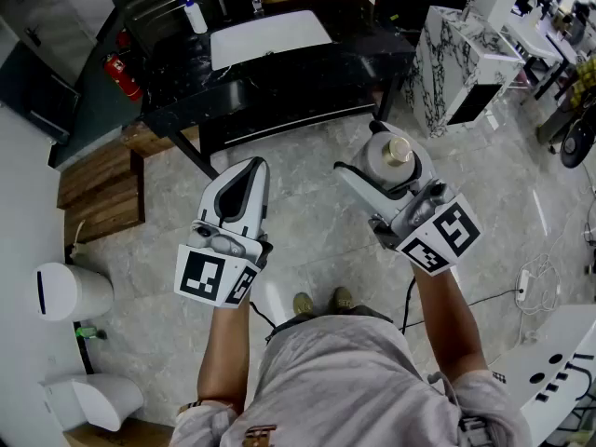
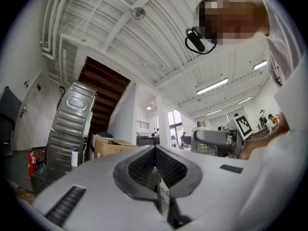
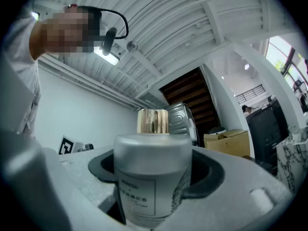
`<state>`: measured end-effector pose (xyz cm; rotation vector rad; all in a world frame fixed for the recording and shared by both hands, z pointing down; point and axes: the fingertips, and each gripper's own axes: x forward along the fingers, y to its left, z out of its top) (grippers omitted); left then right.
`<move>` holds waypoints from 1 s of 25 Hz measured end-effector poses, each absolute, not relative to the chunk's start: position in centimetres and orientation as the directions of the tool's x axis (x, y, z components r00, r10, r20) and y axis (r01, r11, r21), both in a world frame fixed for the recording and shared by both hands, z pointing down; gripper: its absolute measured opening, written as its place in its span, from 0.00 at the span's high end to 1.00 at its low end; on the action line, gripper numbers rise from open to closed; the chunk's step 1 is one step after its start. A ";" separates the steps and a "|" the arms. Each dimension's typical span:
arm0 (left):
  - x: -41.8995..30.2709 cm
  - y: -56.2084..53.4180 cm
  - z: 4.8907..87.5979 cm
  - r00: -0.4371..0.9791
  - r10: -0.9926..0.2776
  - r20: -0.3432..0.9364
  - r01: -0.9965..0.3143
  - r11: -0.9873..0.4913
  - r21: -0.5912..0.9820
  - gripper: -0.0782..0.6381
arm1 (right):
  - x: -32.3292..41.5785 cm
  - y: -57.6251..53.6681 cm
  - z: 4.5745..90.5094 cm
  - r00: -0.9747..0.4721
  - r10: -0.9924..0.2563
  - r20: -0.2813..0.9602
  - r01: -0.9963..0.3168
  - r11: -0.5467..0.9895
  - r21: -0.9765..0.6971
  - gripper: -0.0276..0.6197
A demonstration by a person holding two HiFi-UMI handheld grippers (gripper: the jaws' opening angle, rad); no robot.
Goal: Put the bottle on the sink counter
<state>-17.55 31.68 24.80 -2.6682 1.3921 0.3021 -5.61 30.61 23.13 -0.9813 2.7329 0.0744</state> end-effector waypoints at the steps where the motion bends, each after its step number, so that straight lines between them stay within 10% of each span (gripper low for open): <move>1: -17.5 31.7 24.8 0.558 -0.797 -0.229 -0.821 -0.571 -0.011 0.89 | -5.6 30.6 23.1 -0.747 -0.621 -0.238 -0.633 0.774 -0.033 0.44; 25: -11.8 29.1 23.9 0.567 -0.793 -0.222 -0.820 -0.568 -0.068 0.89 | 1.6 29.2 22.8 -0.724 -0.642 -0.251 -0.656 0.754 -0.035 0.44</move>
